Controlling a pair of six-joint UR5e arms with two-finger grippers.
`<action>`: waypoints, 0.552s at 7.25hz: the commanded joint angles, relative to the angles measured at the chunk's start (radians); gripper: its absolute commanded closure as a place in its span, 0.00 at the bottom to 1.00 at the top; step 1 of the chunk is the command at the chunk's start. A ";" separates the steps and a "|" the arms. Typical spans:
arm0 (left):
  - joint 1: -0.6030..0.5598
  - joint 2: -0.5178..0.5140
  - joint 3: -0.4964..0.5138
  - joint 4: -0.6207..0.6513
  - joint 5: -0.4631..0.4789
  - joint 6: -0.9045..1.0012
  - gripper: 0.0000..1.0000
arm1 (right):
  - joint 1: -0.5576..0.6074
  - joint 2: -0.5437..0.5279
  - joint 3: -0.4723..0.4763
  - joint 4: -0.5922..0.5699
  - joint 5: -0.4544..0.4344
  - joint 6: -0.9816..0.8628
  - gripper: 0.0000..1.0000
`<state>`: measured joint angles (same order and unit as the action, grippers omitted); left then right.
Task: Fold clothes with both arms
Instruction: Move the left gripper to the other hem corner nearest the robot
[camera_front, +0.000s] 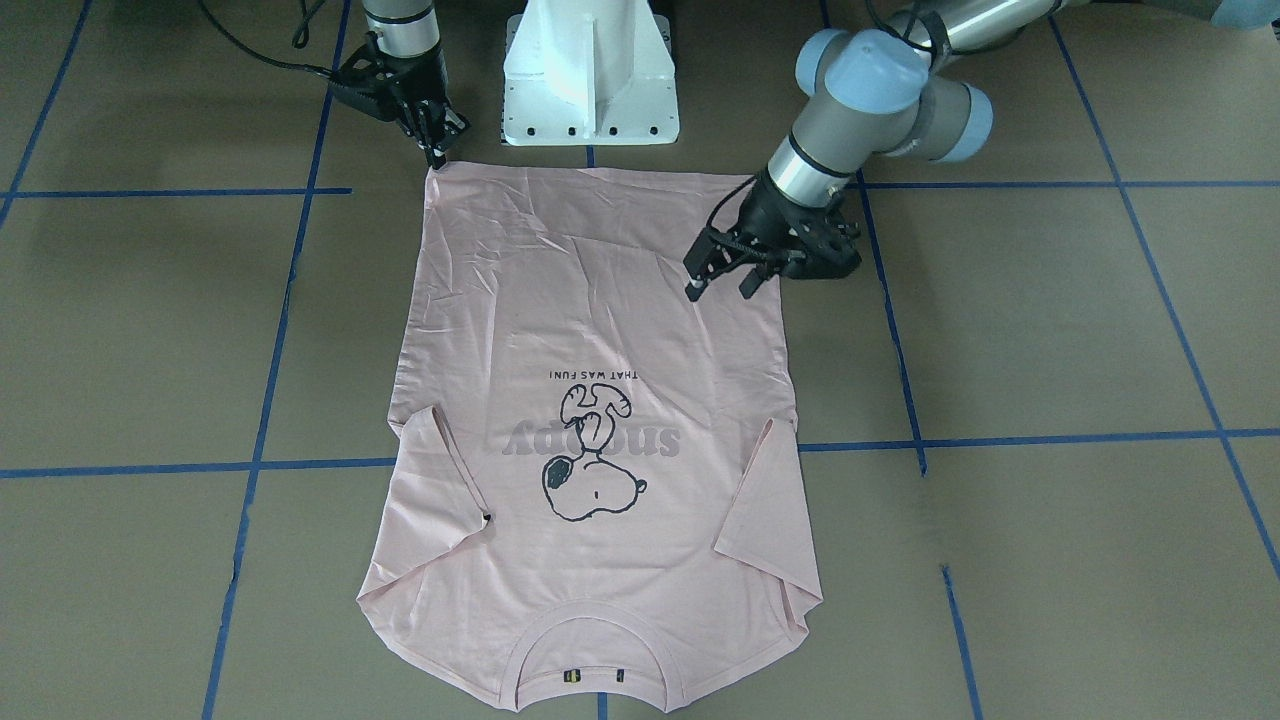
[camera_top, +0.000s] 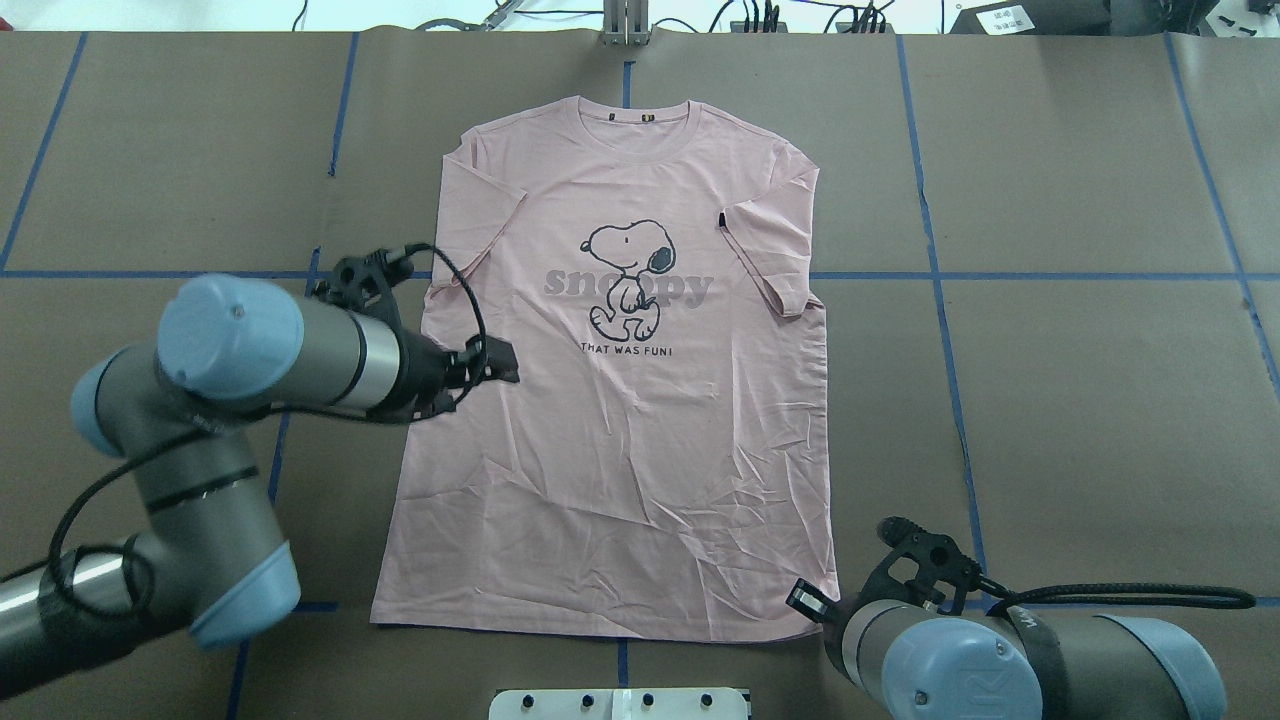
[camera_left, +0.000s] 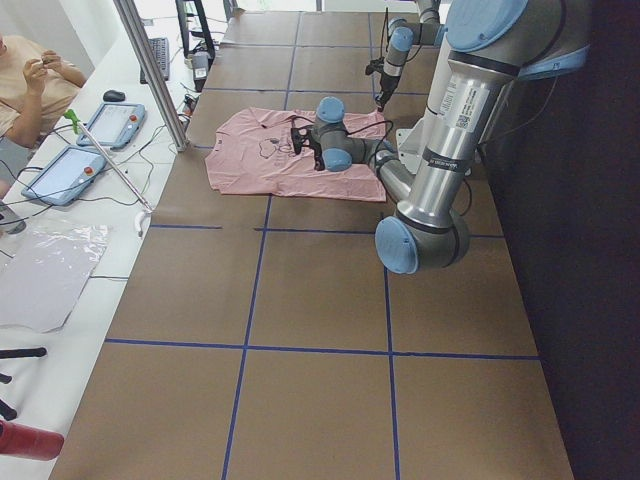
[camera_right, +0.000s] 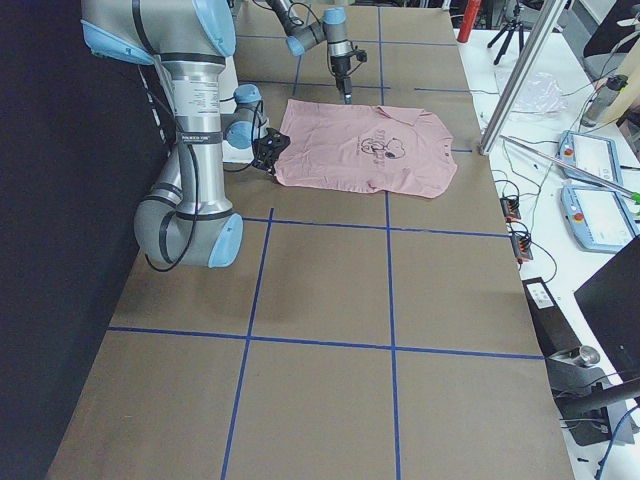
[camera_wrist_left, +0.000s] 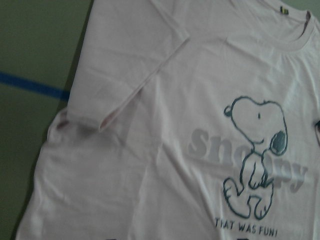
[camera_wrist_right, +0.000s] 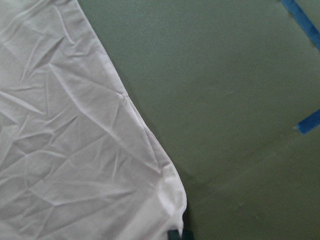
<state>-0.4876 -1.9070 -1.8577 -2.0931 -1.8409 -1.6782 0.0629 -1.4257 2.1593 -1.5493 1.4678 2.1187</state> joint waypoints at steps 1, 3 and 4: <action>0.201 0.208 -0.200 0.070 0.101 -0.189 0.18 | 0.017 -0.001 0.002 0.000 0.009 -0.002 1.00; 0.314 0.275 -0.207 0.096 0.195 -0.247 0.18 | 0.020 -0.001 -0.001 0.000 0.009 -0.002 1.00; 0.343 0.276 -0.195 0.103 0.193 -0.253 0.18 | 0.020 -0.001 -0.001 0.000 0.009 -0.002 1.00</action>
<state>-0.1896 -1.6484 -2.0565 -2.0035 -1.6610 -1.9139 0.0820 -1.4265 2.1591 -1.5493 1.4771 2.1169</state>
